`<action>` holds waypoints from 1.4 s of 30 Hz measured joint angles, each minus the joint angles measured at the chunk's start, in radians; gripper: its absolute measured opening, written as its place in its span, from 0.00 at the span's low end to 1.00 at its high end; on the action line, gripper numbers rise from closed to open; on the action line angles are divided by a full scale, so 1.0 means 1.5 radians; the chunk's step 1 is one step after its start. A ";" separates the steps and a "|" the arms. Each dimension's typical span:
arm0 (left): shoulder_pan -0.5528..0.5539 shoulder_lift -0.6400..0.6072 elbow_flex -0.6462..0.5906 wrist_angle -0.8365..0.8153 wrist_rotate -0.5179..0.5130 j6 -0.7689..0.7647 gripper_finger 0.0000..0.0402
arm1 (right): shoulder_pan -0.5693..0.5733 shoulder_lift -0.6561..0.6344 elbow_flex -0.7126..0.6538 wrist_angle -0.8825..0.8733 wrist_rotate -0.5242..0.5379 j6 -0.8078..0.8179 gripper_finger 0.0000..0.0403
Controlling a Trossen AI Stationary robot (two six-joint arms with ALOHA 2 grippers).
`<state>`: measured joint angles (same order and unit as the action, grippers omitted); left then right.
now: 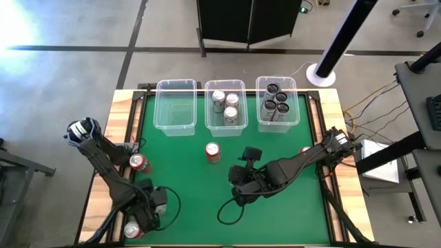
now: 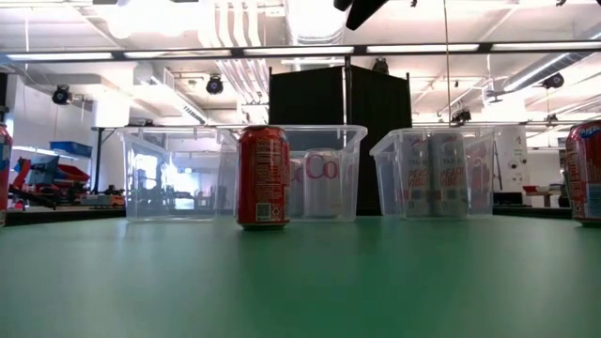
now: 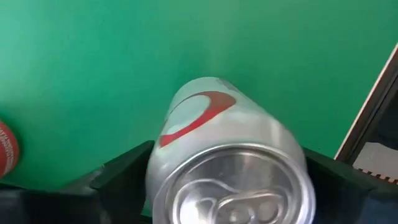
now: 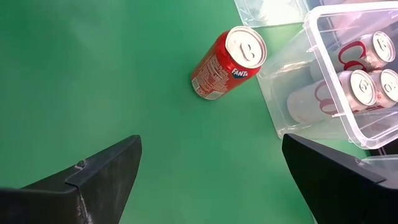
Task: Sort soda cans
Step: Put the red-silver soda can into the middle transparent bin
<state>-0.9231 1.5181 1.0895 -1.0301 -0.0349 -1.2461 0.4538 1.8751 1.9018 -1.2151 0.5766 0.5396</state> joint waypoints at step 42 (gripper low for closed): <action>0.434 0.477 0.634 -0.134 -0.019 0.617 0.71 | 0.127 -0.253 -0.446 0.132 -0.158 0.204 0.95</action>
<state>-0.2726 2.2341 2.0407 -1.2315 -0.0628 -0.3210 0.6441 1.4953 1.2332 -1.0176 0.3393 0.8457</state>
